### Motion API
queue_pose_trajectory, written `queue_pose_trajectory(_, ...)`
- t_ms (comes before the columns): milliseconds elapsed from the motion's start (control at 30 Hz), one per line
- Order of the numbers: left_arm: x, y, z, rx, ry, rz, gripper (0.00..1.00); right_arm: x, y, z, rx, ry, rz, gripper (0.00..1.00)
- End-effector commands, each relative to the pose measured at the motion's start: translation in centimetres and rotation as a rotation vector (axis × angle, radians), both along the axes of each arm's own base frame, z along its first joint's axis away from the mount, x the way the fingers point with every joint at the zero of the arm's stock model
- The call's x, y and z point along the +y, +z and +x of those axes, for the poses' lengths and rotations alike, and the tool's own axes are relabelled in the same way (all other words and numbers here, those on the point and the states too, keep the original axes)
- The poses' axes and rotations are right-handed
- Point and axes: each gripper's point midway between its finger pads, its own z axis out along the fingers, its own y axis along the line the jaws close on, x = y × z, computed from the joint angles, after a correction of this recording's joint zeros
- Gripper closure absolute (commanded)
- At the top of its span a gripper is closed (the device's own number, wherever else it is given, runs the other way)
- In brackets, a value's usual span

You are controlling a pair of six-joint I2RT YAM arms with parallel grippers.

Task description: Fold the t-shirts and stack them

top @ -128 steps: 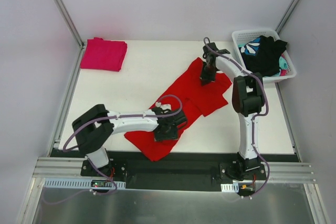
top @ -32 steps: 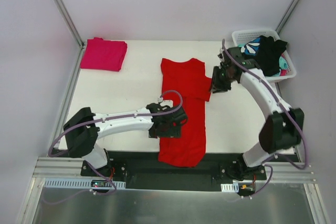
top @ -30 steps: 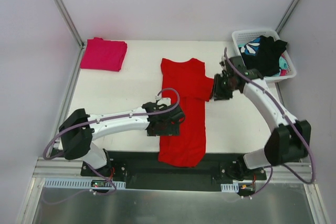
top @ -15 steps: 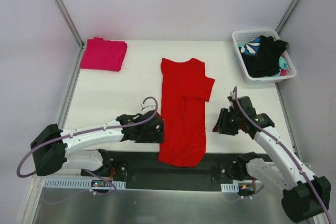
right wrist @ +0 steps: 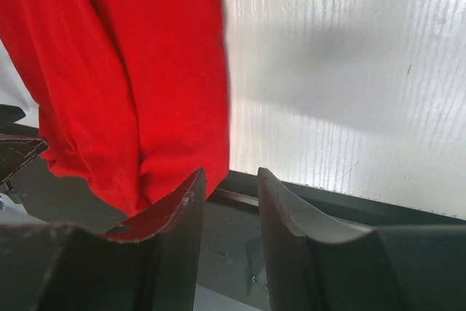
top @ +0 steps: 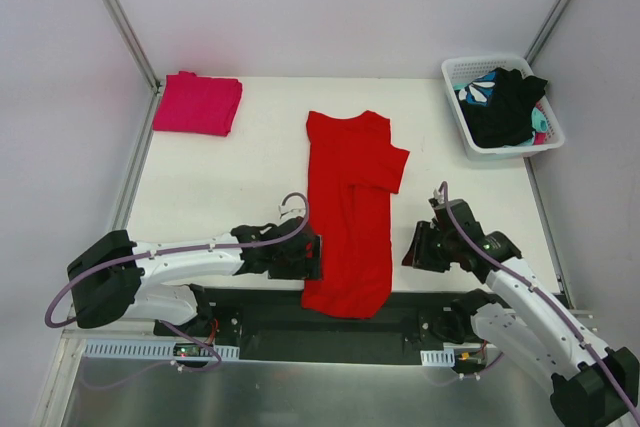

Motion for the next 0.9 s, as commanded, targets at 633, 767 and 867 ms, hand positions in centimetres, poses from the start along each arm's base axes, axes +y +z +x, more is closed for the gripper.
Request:
queue_pose_trajectory(633,-4.1,6.6,19.5,-0.365,0.195,0.101,0.37,5.4,3.0,19.4,-0.149,0.026,-0.213,0.88)
queue_pose_trajectory(767,-3.8,3.6,21.3,-0.292,0.231,0.087,0.42,5.8,2.0,21.4,-0.128,0.027,-0.213,0.89)
queue_pose_trajectory(867,-4.0,2.2,22.2,-0.256,0.246,0.083,0.44,5.5,0.6,22.0,-0.092,0.023,-0.202,0.89)
